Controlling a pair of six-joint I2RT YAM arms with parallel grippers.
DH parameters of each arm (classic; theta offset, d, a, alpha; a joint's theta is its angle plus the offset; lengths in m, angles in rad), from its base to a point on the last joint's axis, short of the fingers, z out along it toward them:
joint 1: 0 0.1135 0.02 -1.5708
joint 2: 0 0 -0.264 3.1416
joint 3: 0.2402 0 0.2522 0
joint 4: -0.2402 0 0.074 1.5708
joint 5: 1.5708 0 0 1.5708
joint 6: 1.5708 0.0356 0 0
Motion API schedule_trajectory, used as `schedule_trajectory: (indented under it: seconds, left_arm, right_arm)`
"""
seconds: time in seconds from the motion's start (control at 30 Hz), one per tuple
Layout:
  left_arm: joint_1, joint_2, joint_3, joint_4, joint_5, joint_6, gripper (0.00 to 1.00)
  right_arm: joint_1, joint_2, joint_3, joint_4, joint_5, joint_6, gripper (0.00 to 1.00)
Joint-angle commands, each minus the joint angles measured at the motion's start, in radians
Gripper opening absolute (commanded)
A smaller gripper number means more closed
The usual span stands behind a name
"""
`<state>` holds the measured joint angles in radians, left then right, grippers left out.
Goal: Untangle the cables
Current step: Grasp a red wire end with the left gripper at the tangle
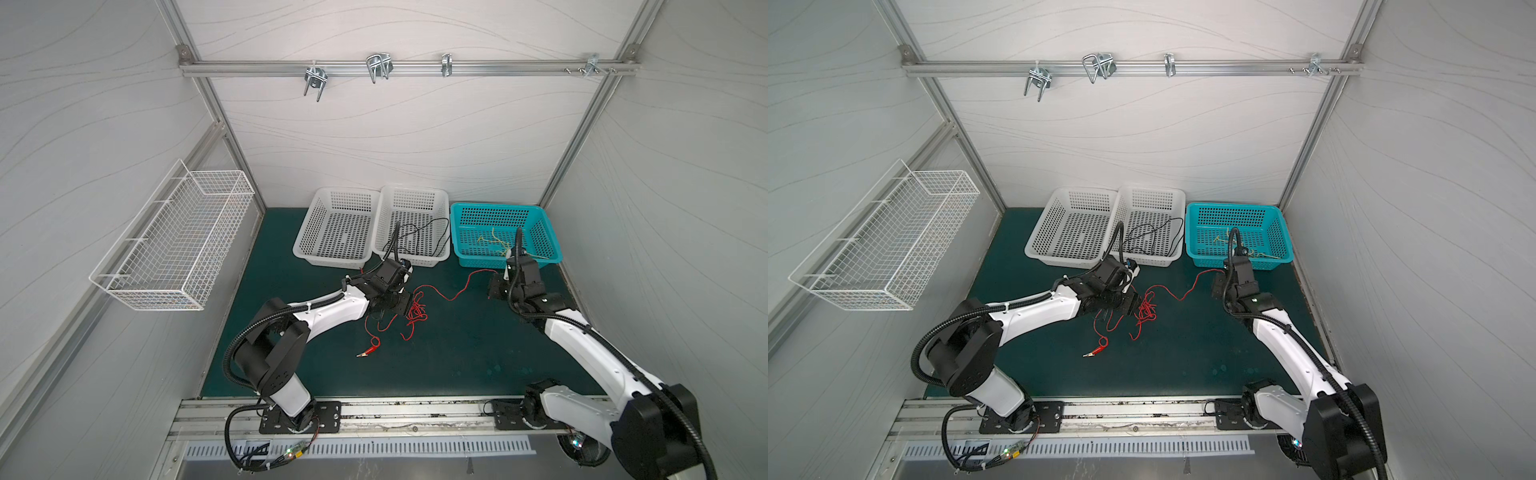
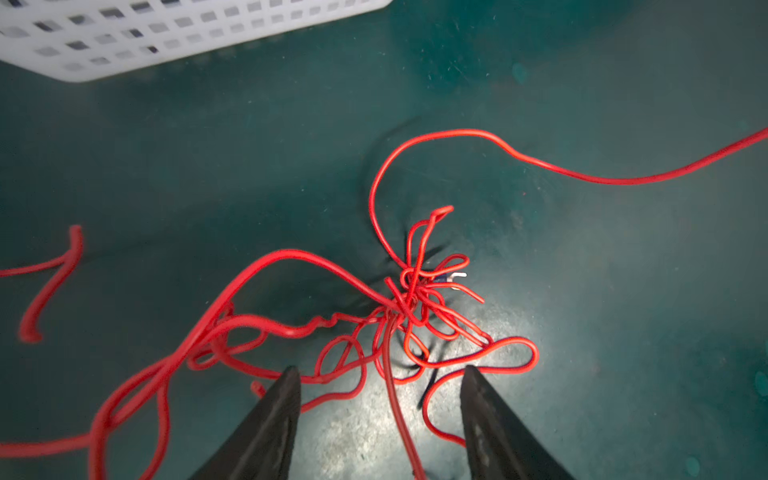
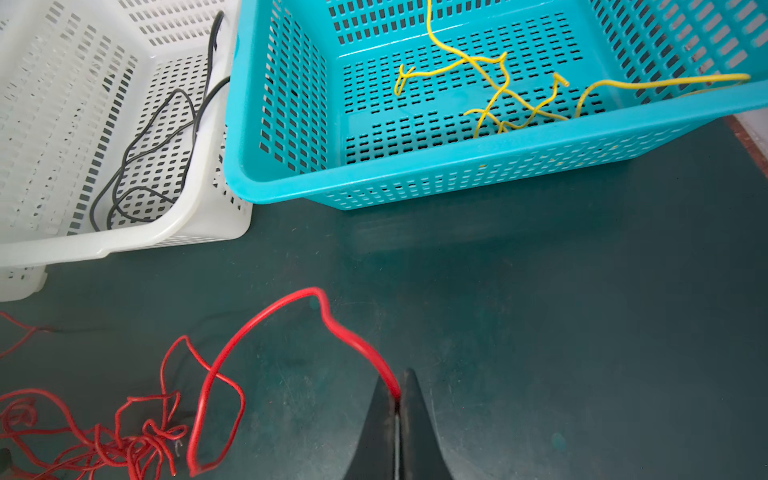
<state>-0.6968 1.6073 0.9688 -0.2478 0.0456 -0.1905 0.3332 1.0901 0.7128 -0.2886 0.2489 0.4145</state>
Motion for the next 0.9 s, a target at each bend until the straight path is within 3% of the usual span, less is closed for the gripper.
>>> schedule_trajectory:
  seconds: [0.0,0.33,0.6,0.87]
  left_arm:
    - [-0.006,-0.004,0.036,0.003,-0.003,0.021,0.61]
    - [-0.031,0.048,0.084,-0.097,-0.044,0.052,0.43]
    - [-0.061,0.082,0.139,-0.149,-0.09,0.077,0.0]
    - [-0.064,-0.015,0.193,-0.185,-0.051,0.072,0.0]
  right_arm:
    - [0.01,0.018,0.006,0.026,-0.01,0.011,0.0]
    - [0.029,0.061,0.024,0.038,-0.023,0.014,0.0]
    - [0.041,0.087,0.034,0.036,-0.014,0.012,0.0]
    - [0.043,0.103,0.032,0.007,0.066,0.012,0.0]
